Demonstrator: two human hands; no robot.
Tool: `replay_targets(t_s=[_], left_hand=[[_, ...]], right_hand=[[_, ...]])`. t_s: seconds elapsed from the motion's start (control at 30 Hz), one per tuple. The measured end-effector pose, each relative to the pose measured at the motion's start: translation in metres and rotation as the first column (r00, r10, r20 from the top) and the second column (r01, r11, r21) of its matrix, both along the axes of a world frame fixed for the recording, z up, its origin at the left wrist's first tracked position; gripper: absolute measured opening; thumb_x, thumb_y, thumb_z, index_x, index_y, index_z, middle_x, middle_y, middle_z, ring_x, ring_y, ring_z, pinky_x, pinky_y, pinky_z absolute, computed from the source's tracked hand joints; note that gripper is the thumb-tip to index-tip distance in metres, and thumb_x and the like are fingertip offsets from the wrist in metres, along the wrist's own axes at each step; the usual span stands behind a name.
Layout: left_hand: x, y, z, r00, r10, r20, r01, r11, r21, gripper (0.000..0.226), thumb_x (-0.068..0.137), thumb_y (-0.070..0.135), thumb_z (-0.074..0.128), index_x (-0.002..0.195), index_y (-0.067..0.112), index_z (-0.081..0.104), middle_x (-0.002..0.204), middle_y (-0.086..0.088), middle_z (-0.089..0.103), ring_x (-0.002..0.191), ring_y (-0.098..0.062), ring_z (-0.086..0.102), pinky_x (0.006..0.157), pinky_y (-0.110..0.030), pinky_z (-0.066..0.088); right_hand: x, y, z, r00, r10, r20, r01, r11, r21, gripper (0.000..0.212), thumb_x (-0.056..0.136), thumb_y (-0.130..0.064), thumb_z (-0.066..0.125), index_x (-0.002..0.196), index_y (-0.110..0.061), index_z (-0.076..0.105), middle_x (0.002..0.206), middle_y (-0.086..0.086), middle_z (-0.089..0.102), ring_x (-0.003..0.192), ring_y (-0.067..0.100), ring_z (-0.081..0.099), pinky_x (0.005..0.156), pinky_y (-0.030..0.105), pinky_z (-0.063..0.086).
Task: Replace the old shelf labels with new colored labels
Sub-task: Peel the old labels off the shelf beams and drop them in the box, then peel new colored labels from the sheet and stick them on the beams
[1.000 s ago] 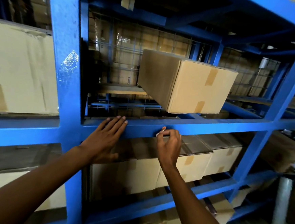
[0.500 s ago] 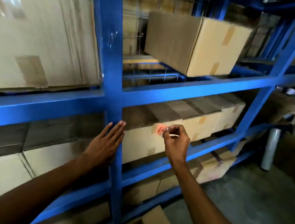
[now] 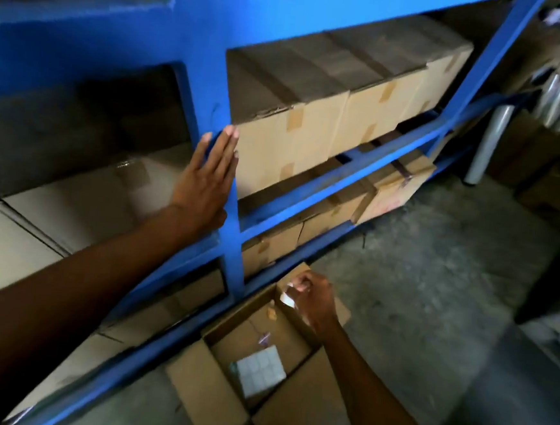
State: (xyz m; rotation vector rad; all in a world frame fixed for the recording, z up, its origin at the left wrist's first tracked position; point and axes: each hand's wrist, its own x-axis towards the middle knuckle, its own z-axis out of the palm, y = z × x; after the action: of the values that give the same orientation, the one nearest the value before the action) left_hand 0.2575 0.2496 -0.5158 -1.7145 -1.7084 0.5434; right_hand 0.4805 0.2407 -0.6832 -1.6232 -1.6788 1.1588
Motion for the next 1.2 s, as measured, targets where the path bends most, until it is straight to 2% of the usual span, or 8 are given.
replay_targets(t_s=[0.17,0.27,0.33,0.43,0.63,0.83,0.97,1.2], left_hand=[[-0.002,0.003,-0.008,0.996,-0.019,-0.090,0.022,0.999,0.032,0.095,0.079,0.060,0.041,0.145,0.000,0.009,0.153,-0.031,-0.004,0.143,-0.044,-0.005,0.114,-0.056,0.000],[-0.003,0.005,-0.011,0.993,-0.030,-0.114,0.034,0.999,0.033,0.094,0.080,0.060,0.038,0.146,0.001,0.008,0.154,-0.031,-0.005,0.143,-0.043,-0.004,0.115,-0.055,0.001],[-0.005,0.005,-0.011,0.994,-0.032,-0.108,0.035,0.999,0.026,0.093,0.081,0.060,0.037,0.146,0.001,0.007,0.154,-0.031,-0.006,0.143,-0.043,-0.005,0.115,-0.054,0.001],[-0.007,0.004,-0.011,0.992,-0.038,-0.117,0.042,0.999,0.026,0.092,0.081,0.059,0.037,0.146,0.001,0.007,0.153,-0.031,-0.006,0.143,-0.043,-0.006,0.115,-0.054,0.001],[-0.002,0.004,-0.007,0.993,-0.039,-0.115,0.041,0.999,0.022,0.096,0.079,0.061,0.039,0.146,0.001,0.008,0.153,-0.033,-0.008,0.142,-0.044,-0.006,0.115,-0.055,0.000],[0.024,0.009,-0.007,0.951,0.087,0.297,-0.026,0.979,-0.204,0.094,0.080,0.056,0.052,0.146,0.003,0.012,0.154,-0.029,-0.004,0.144,-0.037,-0.011,0.115,-0.053,-0.006],[0.119,0.021,-0.010,0.819,-0.015,0.573,0.215,0.935,-0.282,0.080,0.087,0.045,0.050,0.146,0.006,0.012,0.157,-0.022,-0.002,0.145,-0.031,-0.010,0.116,-0.049,-0.003],[0.349,-0.020,-0.015,0.563,-0.379,0.734,0.682,0.715,-0.154,0.075,0.089,0.048,0.043,0.148,0.011,0.015,0.159,-0.013,0.007,0.147,-0.024,-0.002,0.118,-0.044,0.000]], right_hand=[[-0.004,-0.014,-0.042,0.995,-0.088,0.045,0.095,0.978,-0.188,0.025,0.063,0.000,0.074,0.057,-0.019,0.059,0.053,-0.011,0.059,0.049,0.000,0.054,0.044,0.000,0.035],[-0.009,-0.018,-0.063,0.996,-0.078,0.043,0.088,0.947,-0.310,0.027,0.064,0.005,0.072,0.050,-0.018,0.066,0.049,-0.008,0.067,0.050,0.012,0.064,0.049,0.010,0.048],[-0.012,-0.017,-0.072,0.995,-0.043,0.088,0.069,0.946,-0.317,0.010,0.066,0.000,0.073,0.066,-0.010,0.072,0.075,0.008,0.074,0.074,0.022,0.070,0.073,0.027,0.056],[-0.014,-0.016,-0.080,0.988,-0.011,0.152,0.064,0.936,-0.345,0.025,0.067,-0.009,0.075,0.092,-0.004,0.070,0.102,0.015,0.071,0.097,0.027,0.066,0.092,0.039,0.051],[0.004,-0.022,-0.071,0.989,-0.046,0.140,0.091,0.938,-0.334,0.026,0.071,-0.010,0.072,0.095,-0.002,0.067,0.103,0.017,0.070,0.098,0.029,0.064,0.090,0.036,0.051],[0.070,-0.037,-0.033,0.970,-0.213,0.121,0.235,0.948,-0.216,0.026,0.080,-0.018,0.068,0.104,-0.011,0.062,0.083,0.008,0.061,0.080,0.027,0.063,0.073,0.038,0.053],[0.163,-0.044,0.031,0.889,-0.378,0.258,0.394,0.919,-0.010,0.037,0.081,-0.022,0.063,0.117,-0.018,0.059,0.099,0.012,0.071,0.097,0.031,0.064,0.085,0.039,0.050],[0.326,-0.132,0.109,0.686,-0.597,0.415,0.571,0.796,0.201,0.041,0.085,-0.027,0.058,0.125,-0.018,0.052,0.120,0.009,0.063,0.112,0.027,0.056,0.096,0.036,0.040]])
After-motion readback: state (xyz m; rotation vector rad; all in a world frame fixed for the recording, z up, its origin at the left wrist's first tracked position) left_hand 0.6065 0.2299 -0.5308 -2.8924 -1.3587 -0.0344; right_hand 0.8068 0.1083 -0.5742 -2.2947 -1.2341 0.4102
